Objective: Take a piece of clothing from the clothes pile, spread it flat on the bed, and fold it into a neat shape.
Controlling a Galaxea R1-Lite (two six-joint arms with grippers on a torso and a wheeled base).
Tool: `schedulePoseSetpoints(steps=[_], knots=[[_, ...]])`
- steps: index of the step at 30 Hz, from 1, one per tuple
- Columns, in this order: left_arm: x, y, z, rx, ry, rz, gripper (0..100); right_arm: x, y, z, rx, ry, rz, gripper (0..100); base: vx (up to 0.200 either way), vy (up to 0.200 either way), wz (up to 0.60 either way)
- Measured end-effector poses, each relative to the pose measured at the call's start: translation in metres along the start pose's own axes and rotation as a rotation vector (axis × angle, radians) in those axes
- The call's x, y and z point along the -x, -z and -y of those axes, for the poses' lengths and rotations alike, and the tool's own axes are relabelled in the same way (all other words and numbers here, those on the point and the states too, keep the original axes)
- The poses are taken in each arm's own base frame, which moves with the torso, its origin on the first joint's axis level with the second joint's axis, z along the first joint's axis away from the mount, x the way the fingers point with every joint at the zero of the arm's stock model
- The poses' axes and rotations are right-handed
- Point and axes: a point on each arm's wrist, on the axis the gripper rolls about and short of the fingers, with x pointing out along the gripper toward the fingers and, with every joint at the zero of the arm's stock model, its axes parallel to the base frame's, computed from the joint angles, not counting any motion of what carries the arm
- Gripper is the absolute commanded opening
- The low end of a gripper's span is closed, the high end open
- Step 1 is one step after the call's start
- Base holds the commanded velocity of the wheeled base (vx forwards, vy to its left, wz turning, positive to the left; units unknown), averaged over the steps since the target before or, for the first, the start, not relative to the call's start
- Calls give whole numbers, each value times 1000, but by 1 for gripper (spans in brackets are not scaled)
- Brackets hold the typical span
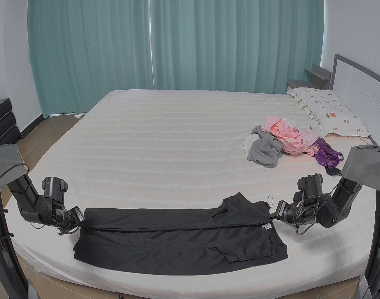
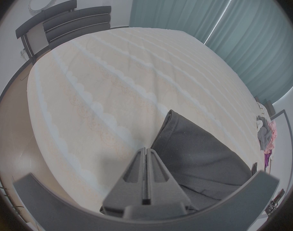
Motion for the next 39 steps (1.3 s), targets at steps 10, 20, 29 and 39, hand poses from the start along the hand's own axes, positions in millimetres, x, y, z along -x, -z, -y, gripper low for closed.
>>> schedulePoseSetpoints(steps=[10,20,29,39], knots=[[-3,6,0,-9,-9,-21,100,-5,9,3,68,20,-30,100,0,0,0],[1,-7,7,4,28,24,100,-2,-8,-10,48,-28,30,100,0,0,0],[-11,-35,27,63,92,101,100,-15,-24,-20,-41,-67,76,100,0,0,0],[-42,-35,37,84,92,85,100,-33,-24,-9,-66,-44,79,100,0,0,0]])
